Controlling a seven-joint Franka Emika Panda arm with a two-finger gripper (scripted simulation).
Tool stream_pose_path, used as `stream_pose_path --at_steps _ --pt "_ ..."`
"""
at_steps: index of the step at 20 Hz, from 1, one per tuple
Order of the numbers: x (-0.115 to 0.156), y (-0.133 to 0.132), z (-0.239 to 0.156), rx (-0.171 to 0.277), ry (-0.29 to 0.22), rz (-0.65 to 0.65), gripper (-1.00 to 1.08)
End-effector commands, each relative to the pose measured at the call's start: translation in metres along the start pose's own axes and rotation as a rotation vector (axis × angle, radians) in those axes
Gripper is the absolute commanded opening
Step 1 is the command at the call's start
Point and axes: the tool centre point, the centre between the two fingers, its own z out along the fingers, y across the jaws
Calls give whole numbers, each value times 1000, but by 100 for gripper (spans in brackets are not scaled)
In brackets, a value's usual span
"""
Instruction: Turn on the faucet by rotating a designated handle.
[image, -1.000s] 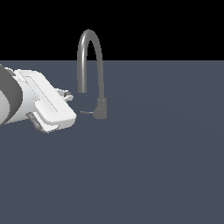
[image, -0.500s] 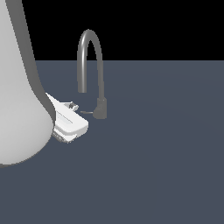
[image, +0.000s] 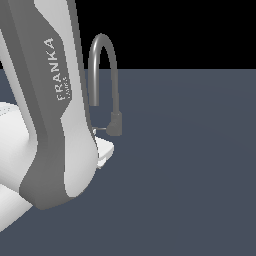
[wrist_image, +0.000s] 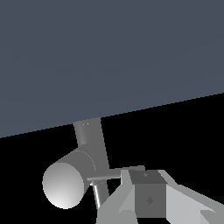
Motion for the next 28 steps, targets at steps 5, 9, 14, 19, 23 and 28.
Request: stream_pose_path --at_steps 5,9,14,19,23,28 --pt "18 -12 11 -90 -9 -100 -100" --pt "26 -18 17 -130 -14 -145 -100" --pt "32 -22 23 -163 -18 -184 -100" --pt "34 -25 26 -178 -20 -202 -100" --pt "34 -25 26 -179 -20 -203 -100" --pt "24 -19 25 -179 -20 -203 -100"
